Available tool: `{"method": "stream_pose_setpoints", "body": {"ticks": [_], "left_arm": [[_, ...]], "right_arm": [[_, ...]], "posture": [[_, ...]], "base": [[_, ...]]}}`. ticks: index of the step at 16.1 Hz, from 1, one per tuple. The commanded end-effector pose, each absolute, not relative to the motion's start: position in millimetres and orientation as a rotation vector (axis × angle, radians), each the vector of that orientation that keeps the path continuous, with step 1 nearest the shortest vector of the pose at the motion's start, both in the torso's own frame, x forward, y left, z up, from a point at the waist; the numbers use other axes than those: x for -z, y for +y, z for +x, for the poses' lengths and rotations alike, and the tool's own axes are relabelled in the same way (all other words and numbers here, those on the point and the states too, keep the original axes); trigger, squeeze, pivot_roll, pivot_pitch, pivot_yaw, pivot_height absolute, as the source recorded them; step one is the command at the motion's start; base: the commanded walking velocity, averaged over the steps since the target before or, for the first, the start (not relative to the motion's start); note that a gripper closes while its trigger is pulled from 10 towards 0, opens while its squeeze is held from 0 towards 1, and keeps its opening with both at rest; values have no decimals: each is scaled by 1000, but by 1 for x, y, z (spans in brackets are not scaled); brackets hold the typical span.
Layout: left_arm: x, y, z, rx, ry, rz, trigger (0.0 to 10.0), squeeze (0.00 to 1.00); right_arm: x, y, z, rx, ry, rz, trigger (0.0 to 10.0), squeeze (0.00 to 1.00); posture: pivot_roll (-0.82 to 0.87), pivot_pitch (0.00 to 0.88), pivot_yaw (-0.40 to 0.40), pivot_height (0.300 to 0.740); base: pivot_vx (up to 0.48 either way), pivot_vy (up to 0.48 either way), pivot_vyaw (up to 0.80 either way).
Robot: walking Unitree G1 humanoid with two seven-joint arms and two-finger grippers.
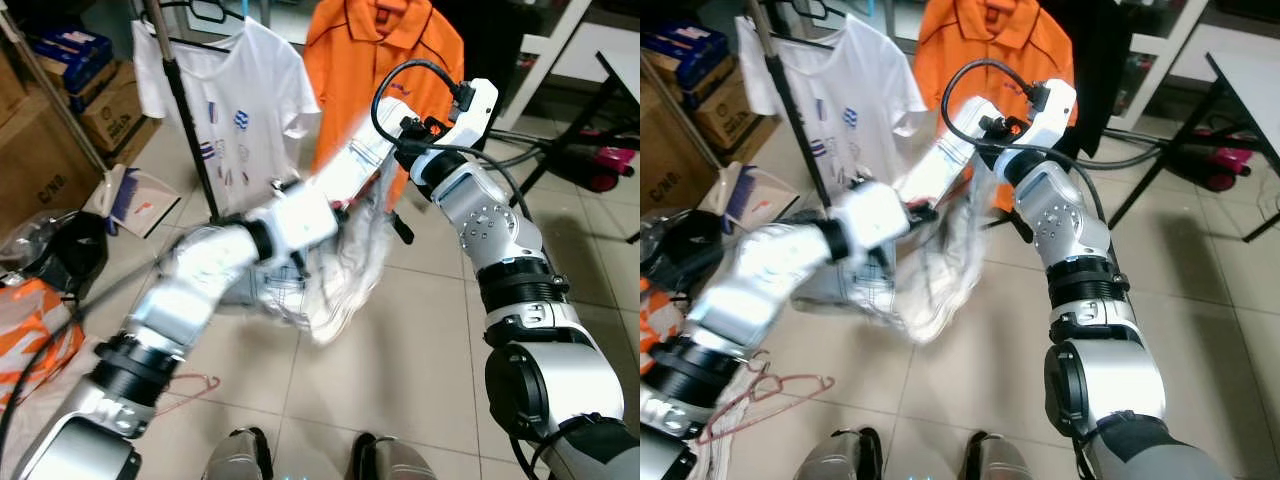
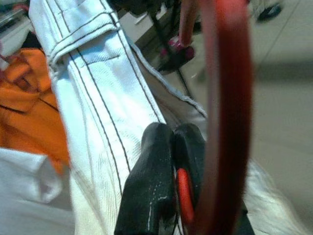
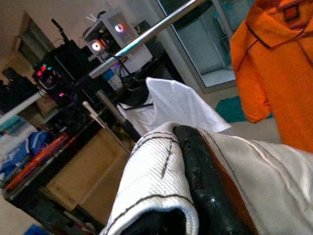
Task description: Hang hanger
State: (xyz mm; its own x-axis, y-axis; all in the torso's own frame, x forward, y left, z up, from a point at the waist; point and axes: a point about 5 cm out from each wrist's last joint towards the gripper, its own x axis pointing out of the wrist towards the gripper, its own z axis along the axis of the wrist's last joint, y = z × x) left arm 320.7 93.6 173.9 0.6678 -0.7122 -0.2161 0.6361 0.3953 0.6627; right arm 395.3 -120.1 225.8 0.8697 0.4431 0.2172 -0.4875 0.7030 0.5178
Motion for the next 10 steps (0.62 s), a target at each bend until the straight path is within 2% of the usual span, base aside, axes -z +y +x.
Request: {"method": "stream_pose_setpoints", "body": {"ticks": [1, 3, 5, 6, 7, 10], "left_arm": [[-95, 129, 314, 790, 254, 944, 10000, 0], [-91, 134, 317, 740, 253, 1022, 10000, 0], [-96, 122, 314, 828, 177, 948, 10000, 0], [-110, 102, 303, 970, 74, 780, 10000, 0], [-130, 89, 298, 1015, -6, 593, 10000, 0], [-200, 69, 280, 1181, -181, 207, 10000, 0]], "right_arm": [[-302, -158, 387, -497, -419, 509, 0, 0], [-292, -154, 384, -532, -372, 456, 0, 0], [-285, -150, 381, -559, -335, 438, 0, 0], [-280, -150, 384, -547, -320, 442, 0, 0], [-269, -154, 389, -512, -290, 450, 0, 0], [-229, -168, 399, -392, -163, 459, 0, 0]], "posture": [[-21, 141, -53, 740], [-24, 141, -54, 740], [-29, 141, -53, 740], [-31, 142, -52, 740], [-31, 142, -52, 740], [-39, 143, -49, 740]], "base": [[0, 0, 0], [0, 0, 0], [0, 0, 0], [0, 0, 0], [0, 0, 0], [0, 0, 0]]}}
